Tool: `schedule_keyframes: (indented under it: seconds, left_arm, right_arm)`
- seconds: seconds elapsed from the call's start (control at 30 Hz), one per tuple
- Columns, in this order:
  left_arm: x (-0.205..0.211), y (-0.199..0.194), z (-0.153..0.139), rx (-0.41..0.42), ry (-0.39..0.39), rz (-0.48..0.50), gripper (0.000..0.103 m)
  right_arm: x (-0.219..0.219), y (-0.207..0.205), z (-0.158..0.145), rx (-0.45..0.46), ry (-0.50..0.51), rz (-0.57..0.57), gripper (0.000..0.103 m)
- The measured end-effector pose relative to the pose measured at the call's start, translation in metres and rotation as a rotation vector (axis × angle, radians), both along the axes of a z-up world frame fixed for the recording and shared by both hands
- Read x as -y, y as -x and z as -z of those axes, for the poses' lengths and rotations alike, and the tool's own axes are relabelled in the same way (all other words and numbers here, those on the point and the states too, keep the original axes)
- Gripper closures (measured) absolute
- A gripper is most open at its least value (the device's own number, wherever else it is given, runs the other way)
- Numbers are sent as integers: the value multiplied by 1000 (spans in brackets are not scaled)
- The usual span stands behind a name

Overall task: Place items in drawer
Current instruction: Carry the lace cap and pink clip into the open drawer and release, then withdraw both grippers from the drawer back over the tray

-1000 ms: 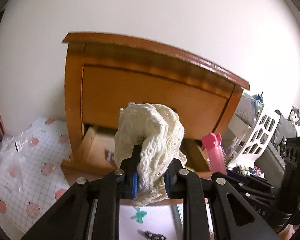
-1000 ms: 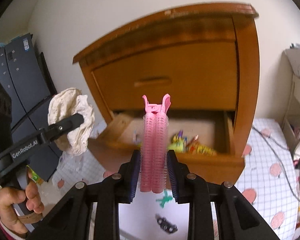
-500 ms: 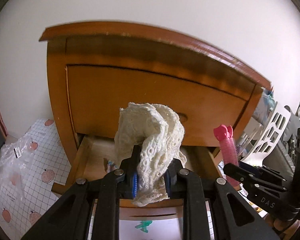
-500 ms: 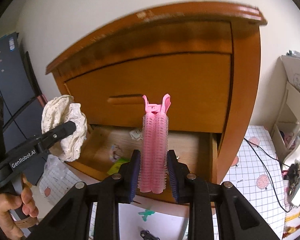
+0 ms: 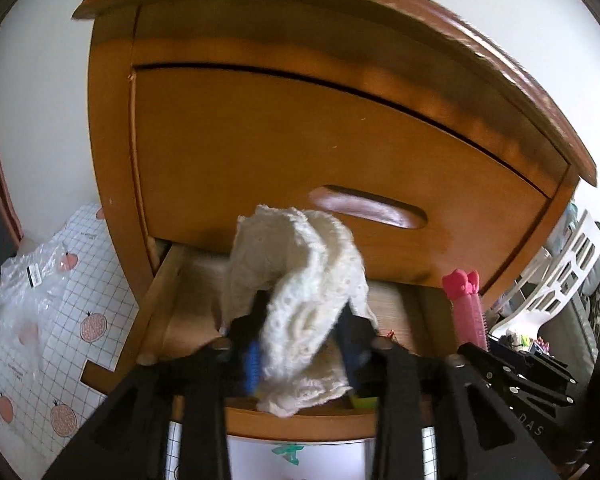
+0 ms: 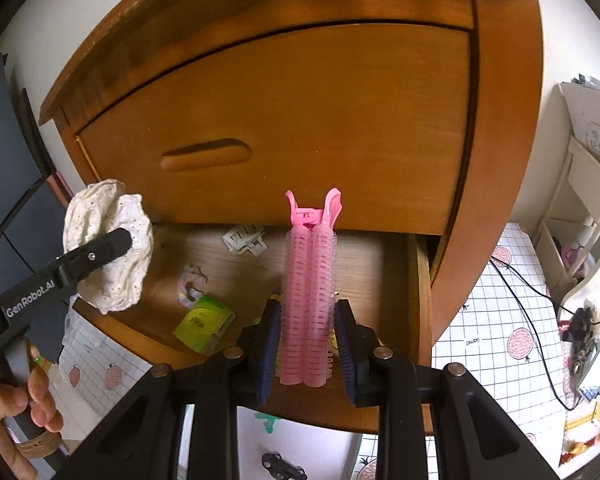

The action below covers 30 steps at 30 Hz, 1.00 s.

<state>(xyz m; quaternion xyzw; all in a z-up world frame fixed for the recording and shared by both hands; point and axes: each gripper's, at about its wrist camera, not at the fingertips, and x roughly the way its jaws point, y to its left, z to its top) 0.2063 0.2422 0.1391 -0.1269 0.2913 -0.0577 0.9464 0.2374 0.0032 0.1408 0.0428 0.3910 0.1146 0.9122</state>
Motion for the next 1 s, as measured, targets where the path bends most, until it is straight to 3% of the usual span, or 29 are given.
schedule_keyframes:
  seconds: [0.3,0.4,0.5,0.57,0.67,0.73,0.83,1.0]
  left_arm:
    - [-10,2,12,-44,13,-7,48]
    - [-10,0,16,-58,19,-17,41]
    - [-13,-2,19,-69,17,-29,39]
    - [-15,-1,21,-81,0,-43,38]
    - [-15,-1,24,-88,-13,-50,37]
    - [-13,-1,28,-91,-24,-60,23]
    - [-16,-1,31,-84,-32,-81,15]
    - [-19,0,35,-71,-51,-109,9]
  right_arm:
    - [0,-4,8,-22,6,10,71]
    - [1,-5,12,-36,11,13,67]
    - [1,-5,14,-38,22,24,56]
    - [2,-6,13,-37,24,36,41]
    - [2,-6,11,-36,25,39,39]
    - [1,-5,10,-33,38,44,34]
    - [1,-5,10,-29,40,48,30]
    - [2,-5,12,-24,40,54,12]
